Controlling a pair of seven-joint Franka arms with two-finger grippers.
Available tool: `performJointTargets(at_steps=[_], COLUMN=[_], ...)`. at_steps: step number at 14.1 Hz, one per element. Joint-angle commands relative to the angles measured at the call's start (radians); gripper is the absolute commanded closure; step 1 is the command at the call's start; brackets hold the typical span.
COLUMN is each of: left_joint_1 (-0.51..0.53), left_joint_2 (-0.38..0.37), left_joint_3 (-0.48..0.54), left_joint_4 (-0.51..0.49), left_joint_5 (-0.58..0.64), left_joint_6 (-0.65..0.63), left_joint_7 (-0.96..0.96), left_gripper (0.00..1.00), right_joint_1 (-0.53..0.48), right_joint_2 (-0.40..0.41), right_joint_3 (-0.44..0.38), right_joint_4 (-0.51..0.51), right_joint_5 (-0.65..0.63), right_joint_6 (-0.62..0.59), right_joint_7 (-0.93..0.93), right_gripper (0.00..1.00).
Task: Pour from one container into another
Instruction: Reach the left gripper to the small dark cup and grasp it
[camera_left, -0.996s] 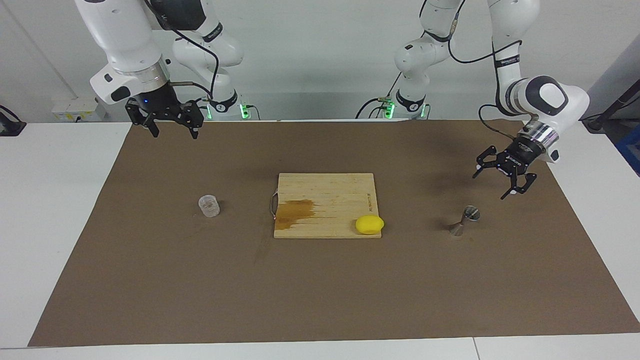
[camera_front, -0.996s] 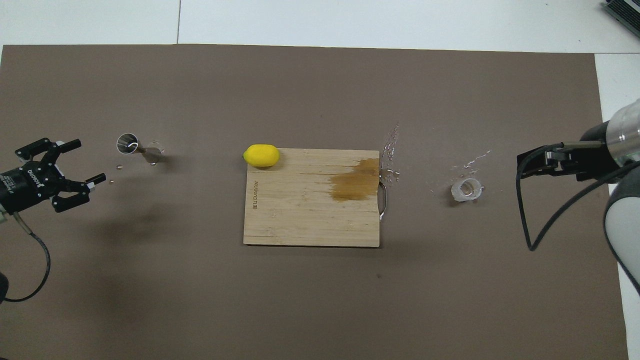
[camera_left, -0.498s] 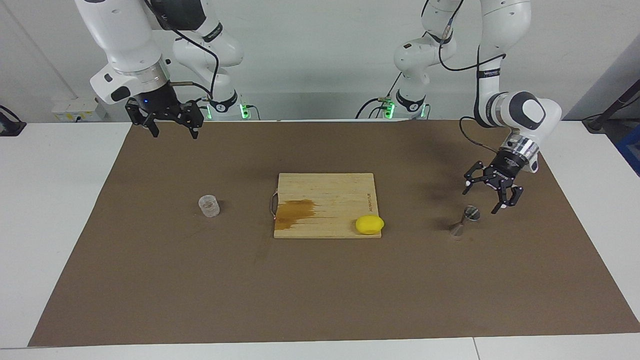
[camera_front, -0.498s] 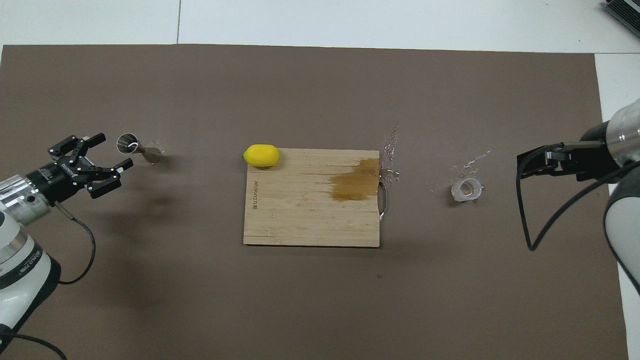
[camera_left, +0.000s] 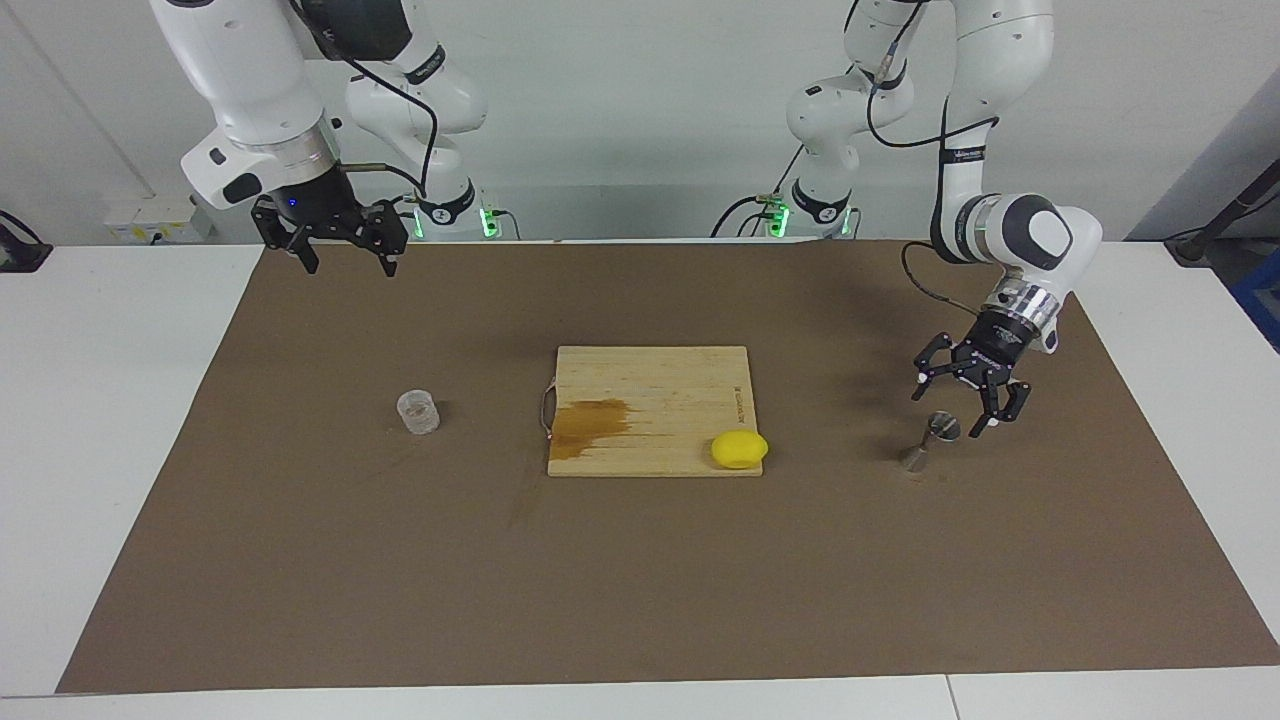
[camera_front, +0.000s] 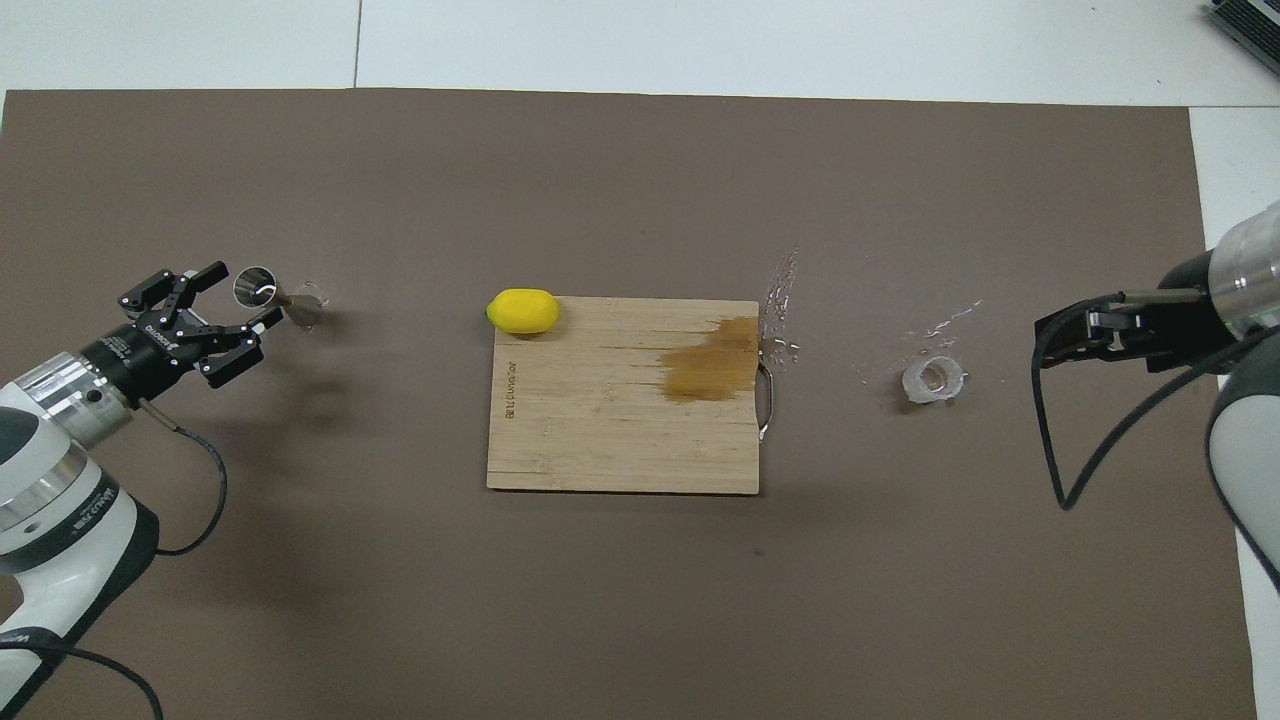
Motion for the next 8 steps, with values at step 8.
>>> performJointTargets(at_steps=[8], left_joint_1=[-0.015], left_joint_2=[0.009], left_joint_3=[0.003], left_joint_4=[0.0], left_joint_5=[-0.06], left_joint_6=[0.018], left_joint_7=[0.078], left_gripper=[0.27], right_joint_1=[-0.005], right_joint_2=[-0.007], right_joint_3=[0.009], right_joint_4=[0.002], right_joint_5=[-0.02], right_joint_6=[-0.004], right_joint_7=[0.014], right_gripper=[0.0])
